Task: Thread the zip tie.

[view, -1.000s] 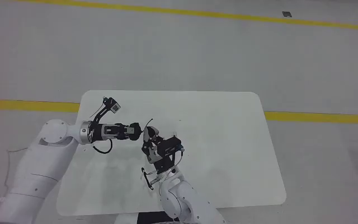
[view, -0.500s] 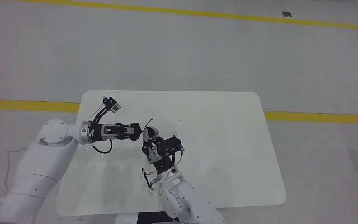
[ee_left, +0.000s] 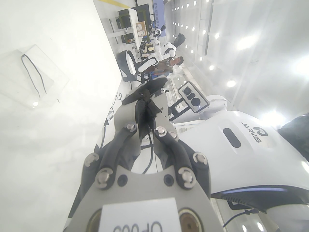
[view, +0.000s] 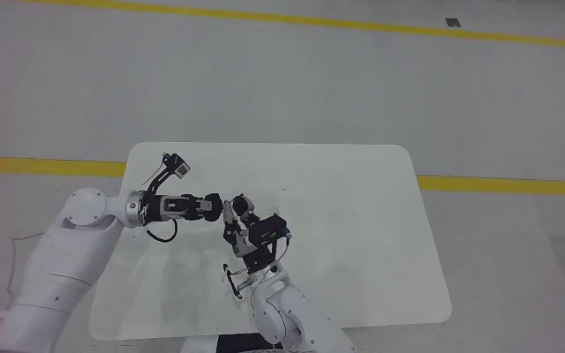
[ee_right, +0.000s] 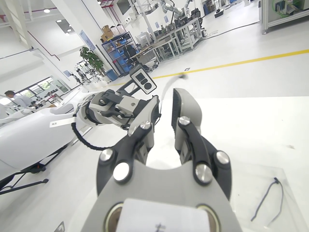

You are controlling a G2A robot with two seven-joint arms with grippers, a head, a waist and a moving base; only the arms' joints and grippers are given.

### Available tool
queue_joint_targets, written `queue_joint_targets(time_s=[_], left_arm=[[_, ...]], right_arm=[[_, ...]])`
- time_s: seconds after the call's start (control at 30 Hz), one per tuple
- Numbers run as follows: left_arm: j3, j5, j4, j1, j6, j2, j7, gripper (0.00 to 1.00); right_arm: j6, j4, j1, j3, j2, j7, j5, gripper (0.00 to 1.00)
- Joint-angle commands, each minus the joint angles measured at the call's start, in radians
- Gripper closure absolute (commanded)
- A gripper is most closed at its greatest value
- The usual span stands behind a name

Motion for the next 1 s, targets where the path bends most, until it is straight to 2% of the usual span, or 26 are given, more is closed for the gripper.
queue_joint_targets(time_s=[0.0, 0.2, 0.33, 0.97], left_arm=[[0.0, 0.0, 0.0, 0.0, 0.0, 0.0, 0.0, 1.0], [0.0, 0.0, 0.0, 0.0, 0.0, 0.0, 0.0, 1.0], [0.0, 0.0, 0.0, 0.0, 0.0, 0.0, 0.0, 1.0], [0.0, 0.0, 0.0, 0.0, 0.0, 0.0, 0.0, 1.0]], right_arm=[[0.0, -0.003, -0.002, 0.001, 0.0, -0.004, -0.001, 0.0], [-0.016, -0.014, -0.017, 0.016, 0.004, -0.023, 0.007, 0.0], [-0.044, -0.028, -0.036, 0.045, 0.009, -0.009, 0.054, 0.0], [-0.044, -0.028, -0.036, 0.045, 0.009, -0.009, 0.054, 0.0]])
